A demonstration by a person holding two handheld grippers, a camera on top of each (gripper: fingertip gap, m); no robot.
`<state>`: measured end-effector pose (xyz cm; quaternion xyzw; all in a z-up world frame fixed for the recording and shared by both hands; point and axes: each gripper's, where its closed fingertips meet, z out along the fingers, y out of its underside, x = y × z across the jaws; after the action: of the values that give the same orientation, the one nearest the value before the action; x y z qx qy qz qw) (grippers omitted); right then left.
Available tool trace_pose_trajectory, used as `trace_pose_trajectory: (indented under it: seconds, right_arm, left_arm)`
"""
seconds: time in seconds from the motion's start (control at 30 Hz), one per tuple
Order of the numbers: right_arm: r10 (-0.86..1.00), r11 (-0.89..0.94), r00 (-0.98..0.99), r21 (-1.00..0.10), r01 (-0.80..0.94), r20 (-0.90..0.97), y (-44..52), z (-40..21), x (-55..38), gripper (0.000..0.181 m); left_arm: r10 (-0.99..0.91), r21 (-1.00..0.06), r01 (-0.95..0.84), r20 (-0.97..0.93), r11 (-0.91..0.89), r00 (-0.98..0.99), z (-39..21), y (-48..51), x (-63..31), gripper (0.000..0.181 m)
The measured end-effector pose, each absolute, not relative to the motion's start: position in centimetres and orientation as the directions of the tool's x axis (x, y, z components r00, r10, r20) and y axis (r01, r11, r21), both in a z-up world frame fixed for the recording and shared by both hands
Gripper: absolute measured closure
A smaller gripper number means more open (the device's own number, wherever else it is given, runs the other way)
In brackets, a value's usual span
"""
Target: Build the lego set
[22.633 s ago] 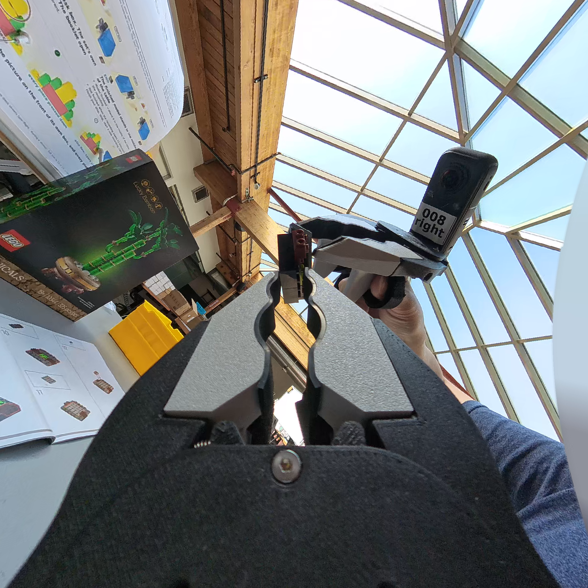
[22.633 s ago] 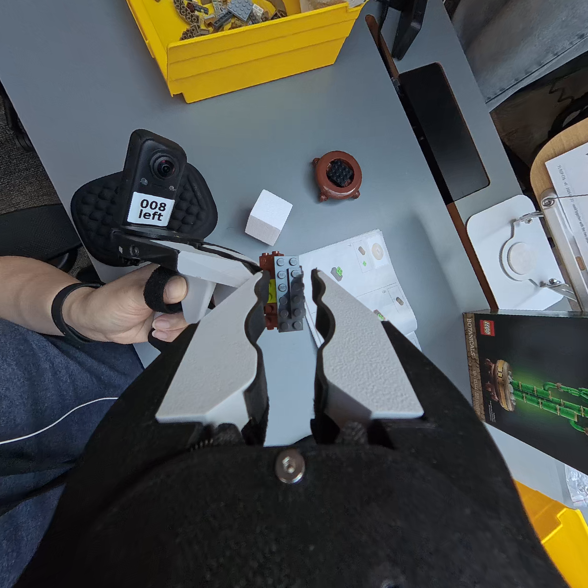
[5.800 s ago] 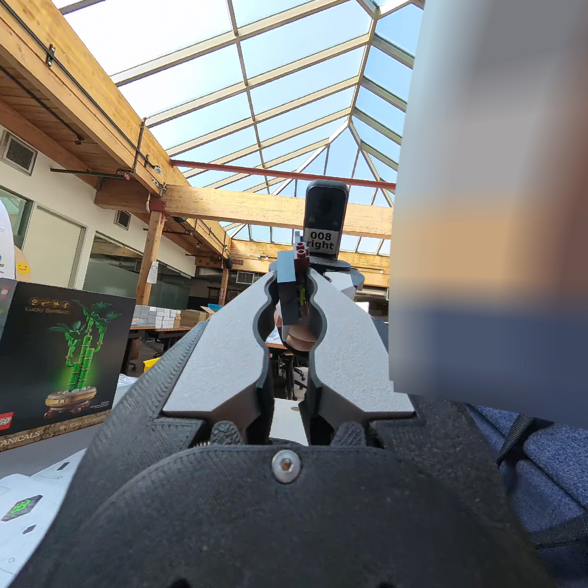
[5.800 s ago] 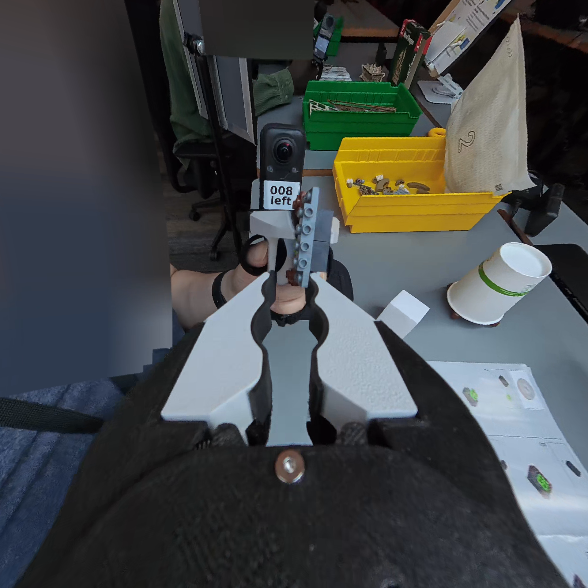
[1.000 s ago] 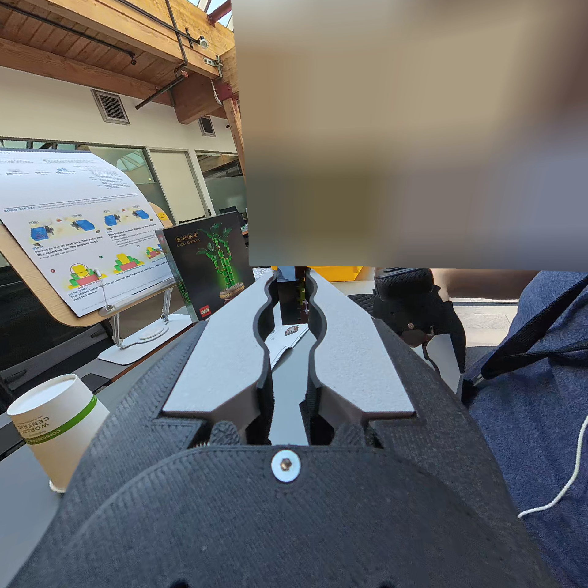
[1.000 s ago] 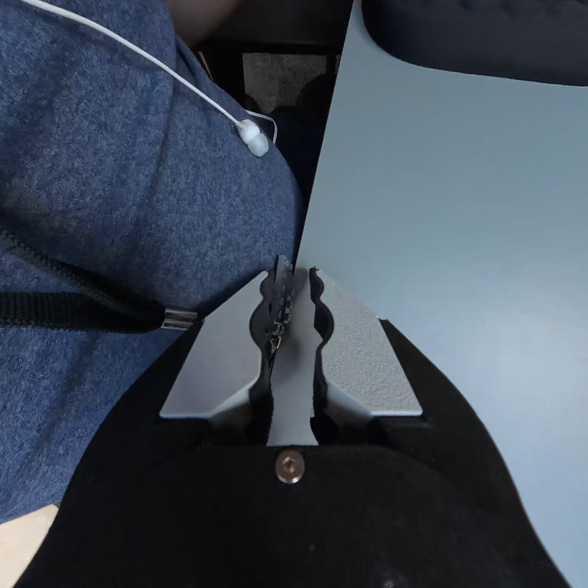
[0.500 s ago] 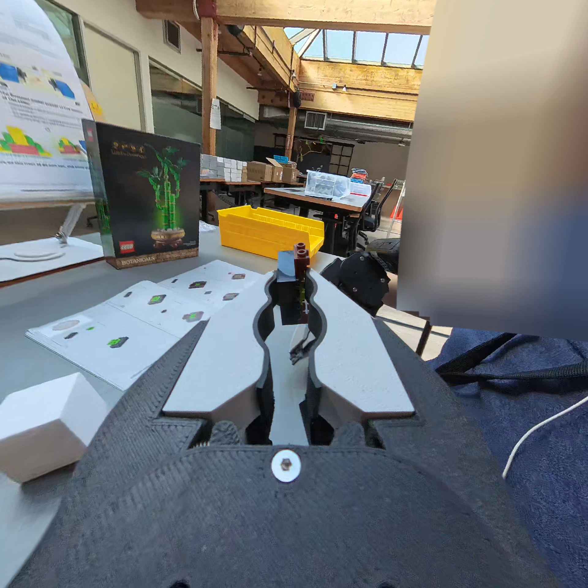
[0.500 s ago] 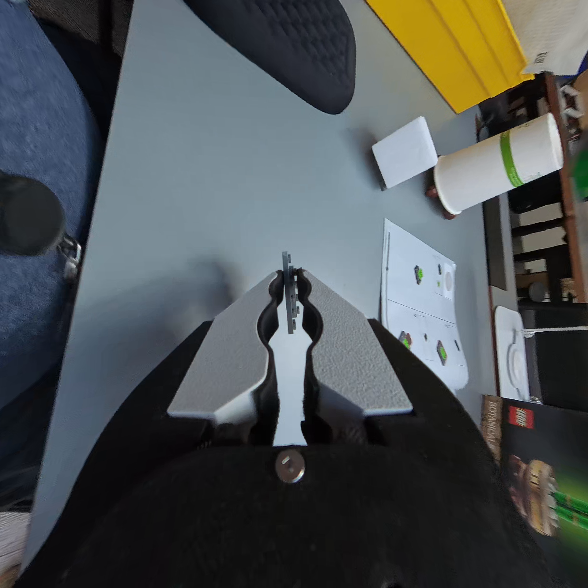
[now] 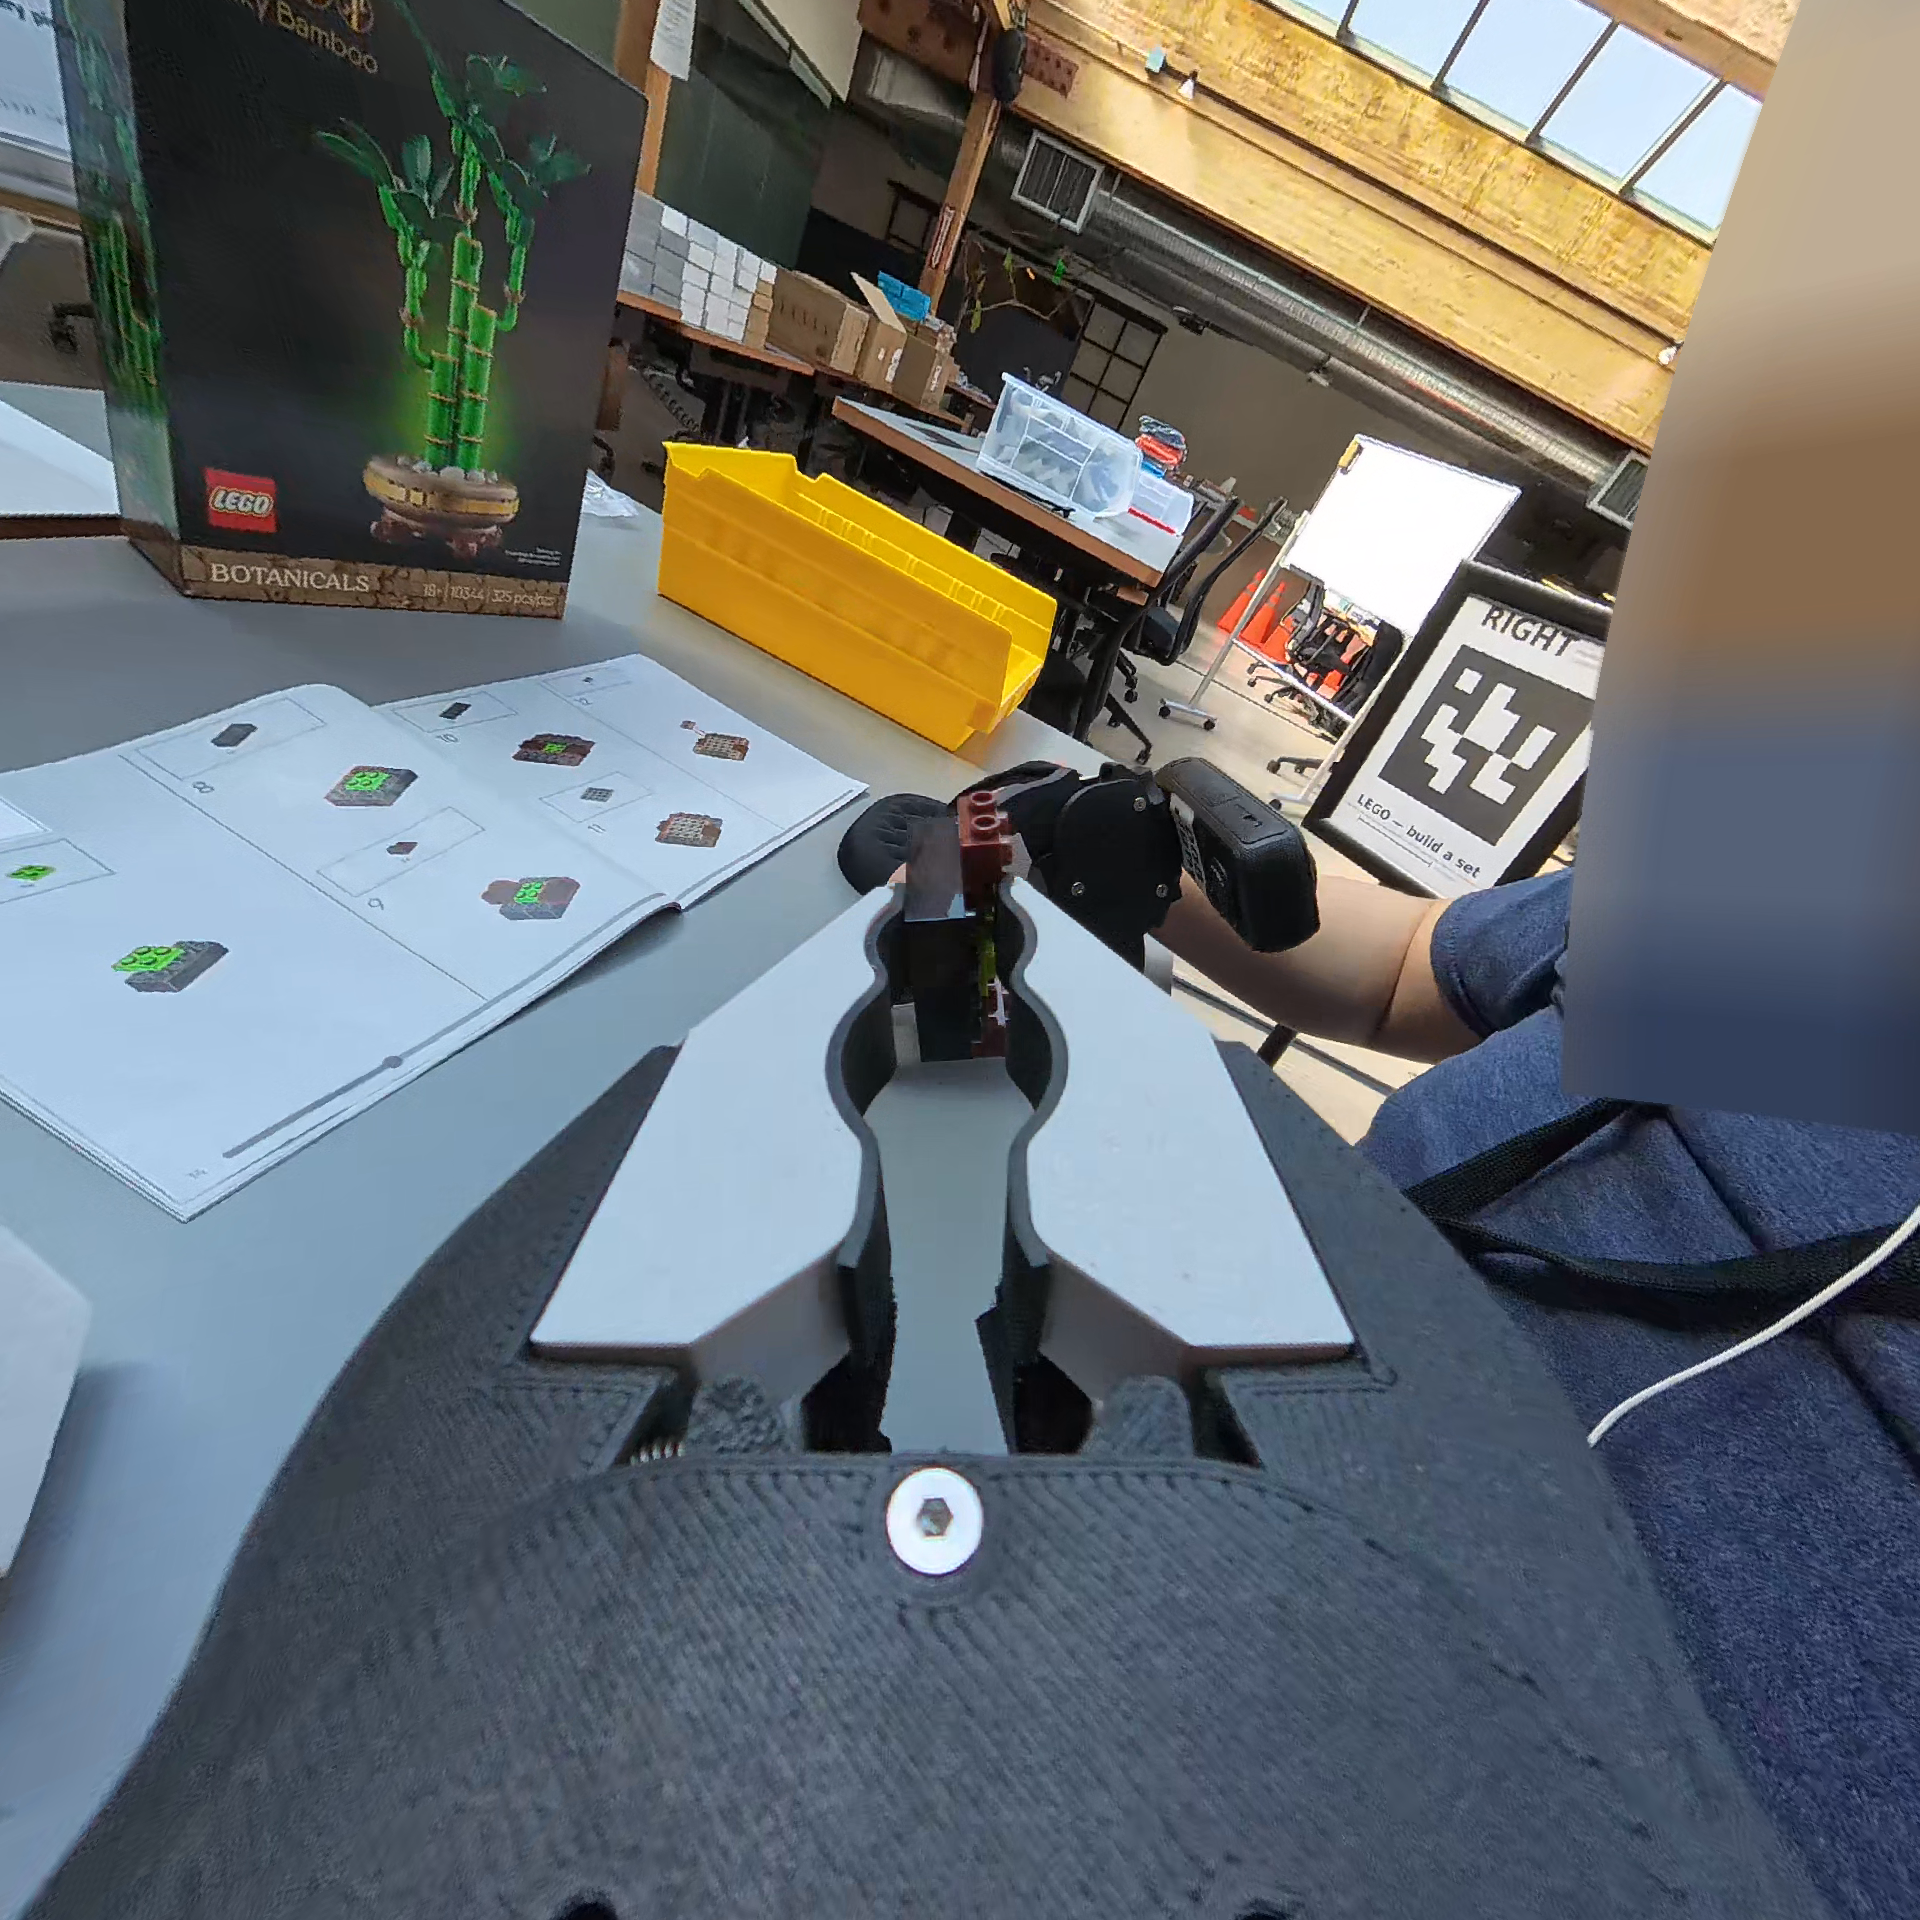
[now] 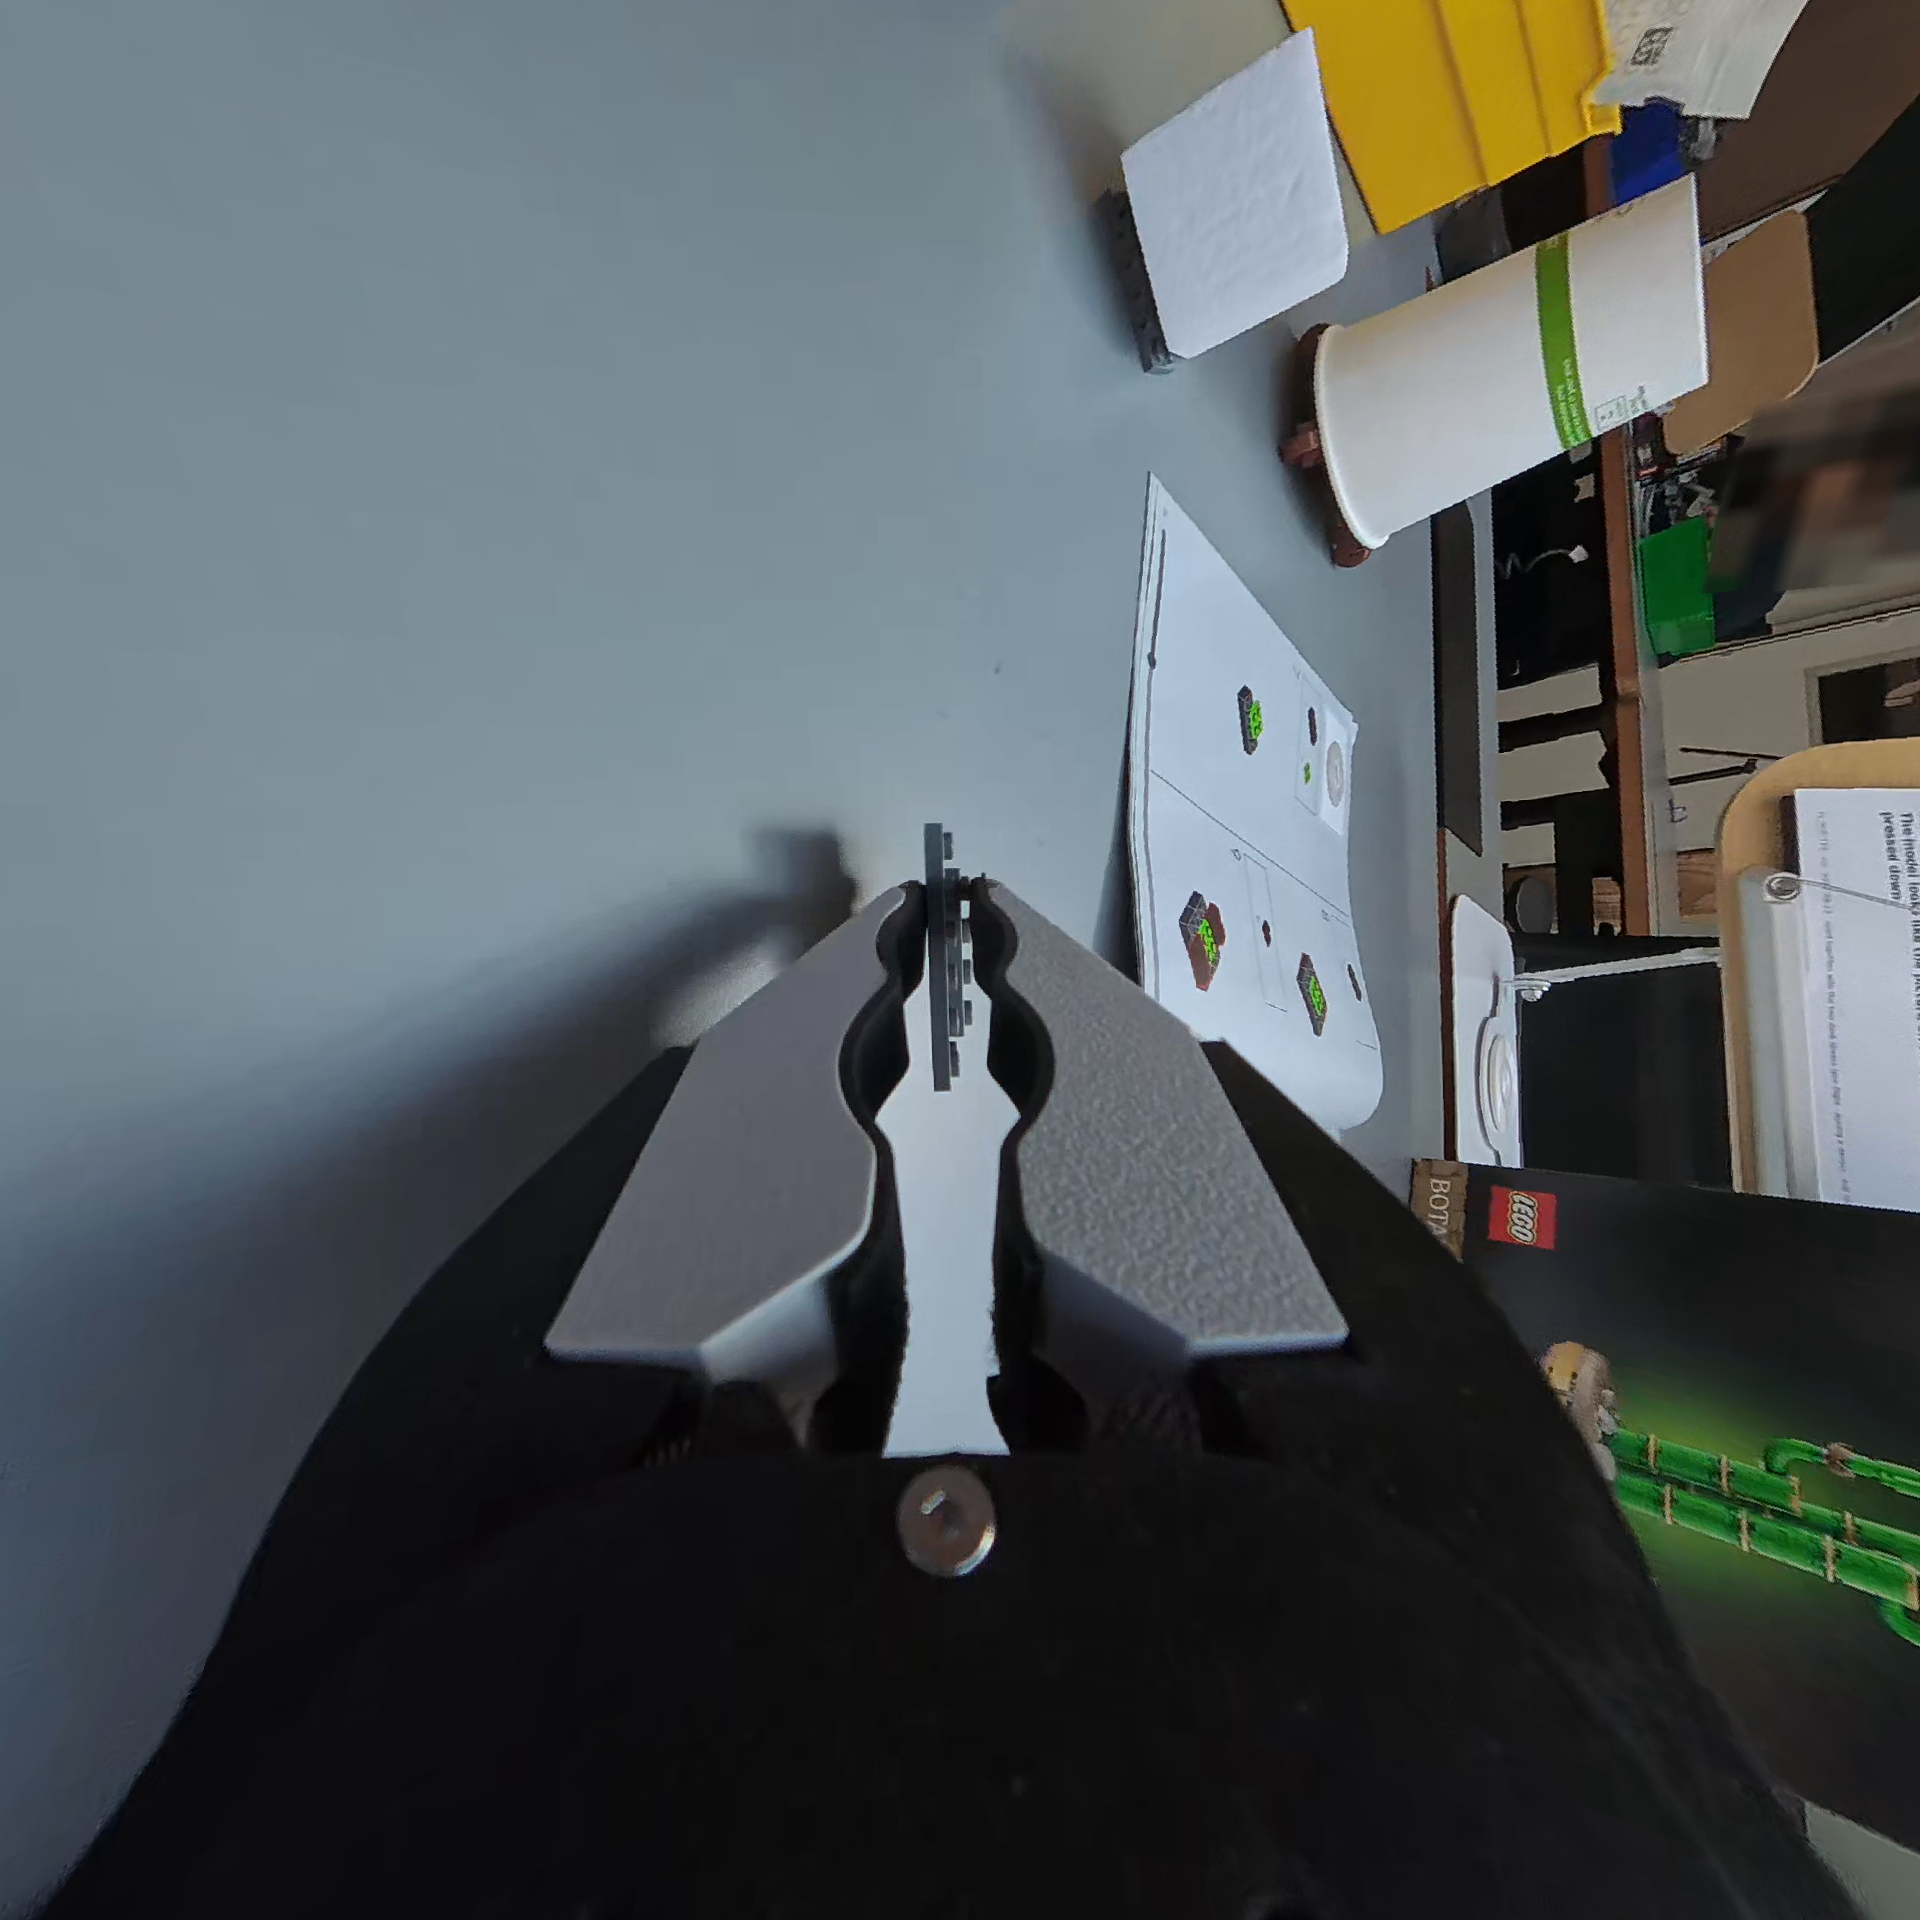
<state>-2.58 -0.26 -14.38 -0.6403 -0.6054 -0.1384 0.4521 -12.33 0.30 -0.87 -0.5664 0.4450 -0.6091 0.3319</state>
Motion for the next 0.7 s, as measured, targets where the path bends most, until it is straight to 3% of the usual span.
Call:
trace_pose_trajectory:
  seconds: [0.23, 0.57, 0.7]
  right_arm:
    - [0.67, -0.001, 0.312, -0.42, 0.908, 0.674, 1.3, -15.4, -0.8, 0.173]
    - [0.737, -0.172, 0.551, -0.68, 0.713, 0.392, -0.9, -14.1, -1.5, 0.159]
    - [0.725, -0.26, 0.61, -0.693, 0.672, 0.32, -0.2, -13.8, 0.9, 0.158]
  left_arm:
    - [-0.915, -0.92, -0.13, 0.384, -0.368, -0.122, -0.9, 1.1, -10.1, 0.169]
    - [-0.915, -0.921, -0.126, 0.384, -0.37, -0.122, -1.4, 2.3, -10.0, 0.168]
    - [-0.913, -0.921, -0.11, 0.386, -0.373, -0.135, -1.4, 2.5, -10.6, 0.168]
